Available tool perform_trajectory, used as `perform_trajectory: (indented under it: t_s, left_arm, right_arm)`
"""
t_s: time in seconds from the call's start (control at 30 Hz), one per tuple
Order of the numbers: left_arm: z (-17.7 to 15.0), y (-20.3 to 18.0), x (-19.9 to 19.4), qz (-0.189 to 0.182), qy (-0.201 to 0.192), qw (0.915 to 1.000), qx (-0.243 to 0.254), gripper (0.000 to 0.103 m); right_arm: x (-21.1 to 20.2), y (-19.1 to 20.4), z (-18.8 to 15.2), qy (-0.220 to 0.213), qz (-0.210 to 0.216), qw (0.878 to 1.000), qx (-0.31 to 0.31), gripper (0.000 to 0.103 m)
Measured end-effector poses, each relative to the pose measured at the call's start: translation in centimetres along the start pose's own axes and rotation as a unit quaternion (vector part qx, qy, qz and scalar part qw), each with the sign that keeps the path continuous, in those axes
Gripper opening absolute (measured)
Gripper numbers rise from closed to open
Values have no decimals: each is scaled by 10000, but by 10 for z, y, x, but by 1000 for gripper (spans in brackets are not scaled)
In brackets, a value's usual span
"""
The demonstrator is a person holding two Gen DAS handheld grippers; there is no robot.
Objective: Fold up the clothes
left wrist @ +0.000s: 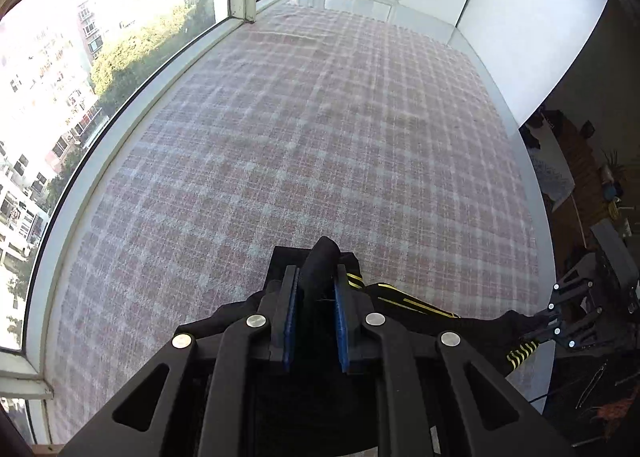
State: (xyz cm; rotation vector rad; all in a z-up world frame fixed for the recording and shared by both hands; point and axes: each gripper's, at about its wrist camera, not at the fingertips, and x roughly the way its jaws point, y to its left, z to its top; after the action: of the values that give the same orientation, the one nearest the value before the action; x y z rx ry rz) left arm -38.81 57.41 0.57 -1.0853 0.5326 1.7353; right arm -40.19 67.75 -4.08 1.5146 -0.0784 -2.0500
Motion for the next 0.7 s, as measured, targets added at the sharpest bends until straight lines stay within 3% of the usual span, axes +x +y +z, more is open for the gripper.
perform_trajectory:
  t_s: [0.17,0.33,0.5,0.6,0.7]
  left_arm:
    - [-34,25,-114,370,-990,9930,-530,15]
    - [-83,36,-227,940,-1880,9721,-1041,15]
    - [-130,15,-326,1306,-2612,9491,-1180,15]
    - [-150,15,-368,1469,-2881,9373,-1298,15]
    - [-159,46,-386,1594,-2768,9322,-1700,15]
  right_arm:
    - [-49,20,45,-641,-113,9967,-485,8]
    - [-107,71,102,-1378,-147,9822,-1268,8]
    - [-177,136,144,-1967,170,9612,-1928,8]
    - [-207,176,169,-2206,277,9461,-2355,8]
    - [-206,208,207,-2222,320,9393,-2594,8]
